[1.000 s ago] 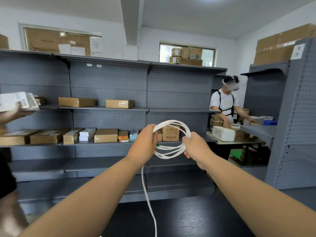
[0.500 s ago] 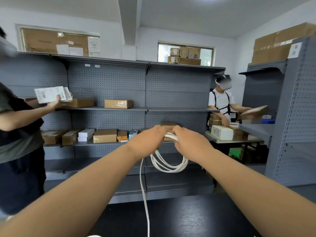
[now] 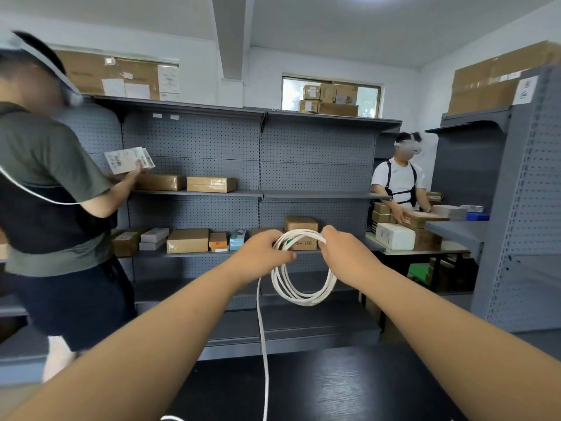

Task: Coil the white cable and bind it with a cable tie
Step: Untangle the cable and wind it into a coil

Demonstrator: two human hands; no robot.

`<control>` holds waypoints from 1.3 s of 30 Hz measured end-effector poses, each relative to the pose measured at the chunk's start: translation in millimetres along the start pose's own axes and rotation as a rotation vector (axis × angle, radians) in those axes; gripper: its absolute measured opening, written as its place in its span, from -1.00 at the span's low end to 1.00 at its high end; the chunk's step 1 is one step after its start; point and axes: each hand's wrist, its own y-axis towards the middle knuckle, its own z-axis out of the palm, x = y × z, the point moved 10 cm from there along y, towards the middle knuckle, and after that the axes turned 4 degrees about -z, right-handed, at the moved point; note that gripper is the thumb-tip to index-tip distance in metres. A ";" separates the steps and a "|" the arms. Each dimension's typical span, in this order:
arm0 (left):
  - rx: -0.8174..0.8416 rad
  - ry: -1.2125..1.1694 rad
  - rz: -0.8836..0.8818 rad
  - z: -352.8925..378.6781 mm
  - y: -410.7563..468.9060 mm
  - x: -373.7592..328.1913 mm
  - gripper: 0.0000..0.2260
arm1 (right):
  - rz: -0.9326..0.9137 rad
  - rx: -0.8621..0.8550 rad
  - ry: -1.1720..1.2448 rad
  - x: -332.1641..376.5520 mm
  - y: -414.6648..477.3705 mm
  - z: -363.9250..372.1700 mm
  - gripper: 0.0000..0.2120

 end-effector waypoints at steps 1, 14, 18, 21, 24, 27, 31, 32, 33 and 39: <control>0.001 -0.072 -0.016 2.0 -1.3 3.4 -0.93 | 0.014 -0.007 0.040 -1.5 -0.8 -0.4 -0.88; -0.243 0.246 0.178 -2.9 -5.6 -16.8 -0.86 | 0.018 -0.006 0.190 -2.3 -3.4 -3.6 -0.88; -0.215 0.391 0.225 1.8 -3.7 -24.0 -0.85 | -0.036 0.093 0.231 7.2 -3.9 -3.1 -0.77; -0.176 0.454 0.245 9.3 -3.3 -25.2 -0.87 | -0.084 0.137 0.145 15.8 -3.7 -2.2 -0.74; -0.168 0.494 0.276 12.9 -4.1 -27.1 -0.85 | -0.113 0.127 -0.056 19.2 -3.4 -1.4 -0.78; -0.197 0.471 0.270 12.4 -6.4 -26.3 -0.83 | -0.107 0.113 -0.248 17.8 1.8 2.6 -0.80; -0.174 0.151 0.118 9.1 -4.5 -6.1 -0.88 | -0.044 0.049 -0.233 10.7 3.8 0.1 -0.81; -0.170 0.057 0.092 8.3 -5.1 -1.1 -0.88 | -0.027 -0.011 -0.213 8.1 2.8 -4.5 -0.82; -0.168 -0.021 0.080 8.2 -6.1 2.4 -0.87 | -0.004 -0.057 -0.200 4.7 1.7 -7.5 -0.85; -0.053 -0.573 -0.030 23.2 -10.1 21.4 -0.92 | 0.127 -0.195 -0.084 -17.8 -0.9 -10.5 -0.85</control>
